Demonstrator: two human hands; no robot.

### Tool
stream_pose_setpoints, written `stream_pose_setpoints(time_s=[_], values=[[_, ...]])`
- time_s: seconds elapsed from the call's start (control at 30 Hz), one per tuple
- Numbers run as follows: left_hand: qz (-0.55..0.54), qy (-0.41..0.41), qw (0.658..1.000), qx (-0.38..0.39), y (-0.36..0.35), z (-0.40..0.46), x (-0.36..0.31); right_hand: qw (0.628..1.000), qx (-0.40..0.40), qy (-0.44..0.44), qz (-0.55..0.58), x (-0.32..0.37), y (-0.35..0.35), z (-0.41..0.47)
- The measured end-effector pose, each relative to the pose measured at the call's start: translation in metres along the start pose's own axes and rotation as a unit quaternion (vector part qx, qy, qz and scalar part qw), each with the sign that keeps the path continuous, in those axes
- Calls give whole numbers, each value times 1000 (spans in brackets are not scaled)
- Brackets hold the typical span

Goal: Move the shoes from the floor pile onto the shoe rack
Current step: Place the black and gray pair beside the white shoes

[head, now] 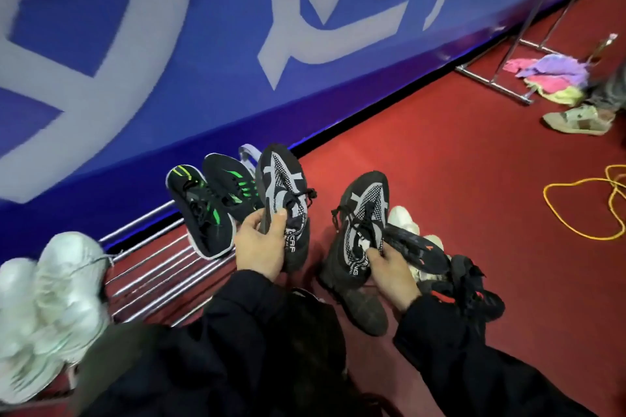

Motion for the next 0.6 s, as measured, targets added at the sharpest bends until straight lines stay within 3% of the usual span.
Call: stream_pose_setpoints(time_s=[0.17, 0.33, 0.5, 0.6], values=[[-89, -40, 992, -82, 83, 9, -26, 994, 21, 96, -42, 73, -27, -22], [-143, -115, 957, -223, 174, 8, -57, 958, 85, 232, -145, 153, -89, -45], [-133, -117, 924, -338, 264, 10, -50, 933, 121, 286, -184, 213, -185, -63], [-117, -109, 922, -352, 292, 16, -37, 917, 159, 295, -215, 217, -250, -63]])
Point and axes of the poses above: each hand's wrist, its own z-axis towards the middle knuckle, its own y-axis out of the back of the hand, x = y × z, the point moved 4 cm from there along z, towards the middle knuckle, and after that the axes turned 13 degrees about -z, right-handed, at the moved point
